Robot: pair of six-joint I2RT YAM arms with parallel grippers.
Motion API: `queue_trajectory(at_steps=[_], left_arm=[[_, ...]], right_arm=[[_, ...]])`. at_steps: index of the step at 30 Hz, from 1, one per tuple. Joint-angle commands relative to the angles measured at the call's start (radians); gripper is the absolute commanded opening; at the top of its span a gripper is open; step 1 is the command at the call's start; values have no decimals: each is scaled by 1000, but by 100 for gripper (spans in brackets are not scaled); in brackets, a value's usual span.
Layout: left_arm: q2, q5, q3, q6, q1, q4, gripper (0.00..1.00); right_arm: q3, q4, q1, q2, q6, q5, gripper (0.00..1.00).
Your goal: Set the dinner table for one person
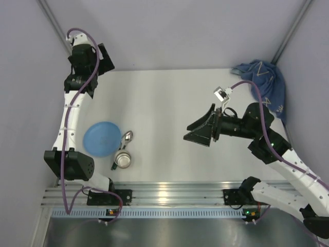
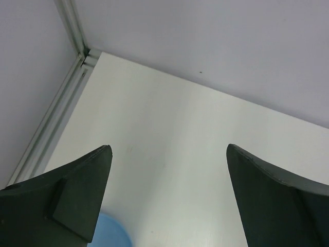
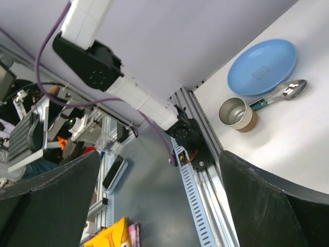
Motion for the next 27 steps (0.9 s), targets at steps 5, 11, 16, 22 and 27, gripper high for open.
queue_trajectory(at_steps=[5,11,16,22,27], left_arm=[[-34,-276,-17,-154,23,-232,99],[-21,24,-94,-192,23,-114,99],[-15,187,-224,-214,23,35,99],[66,291,-213,-195,-44,6,99],[117,344,-255,-186,-100,29,95]], right_arm=[[35,-54,-83,83,13,151,100],[317,-179,-426,403,-45,63,100],[572,-289,-609,739,-67,200,100],[907,-533,-827,1068,-66,487,100],[1256,-765,-865,1339,-119,782,100]])
